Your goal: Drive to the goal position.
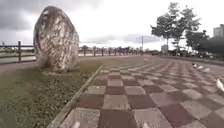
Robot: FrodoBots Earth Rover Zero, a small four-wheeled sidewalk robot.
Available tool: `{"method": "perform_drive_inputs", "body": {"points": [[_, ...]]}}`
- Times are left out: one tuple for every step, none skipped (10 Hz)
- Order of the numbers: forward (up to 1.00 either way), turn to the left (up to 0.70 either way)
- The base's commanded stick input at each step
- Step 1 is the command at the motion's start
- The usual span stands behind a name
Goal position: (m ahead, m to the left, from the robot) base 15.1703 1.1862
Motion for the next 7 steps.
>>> {"method": "perform_drive_inputs", "body": {"points": [[0.70,0.00],[0.70,0.00],[0.70,0.00],[0.70,0.00],[0.70,0.00],[0.70,0.00],[0.70,0.00]]}}
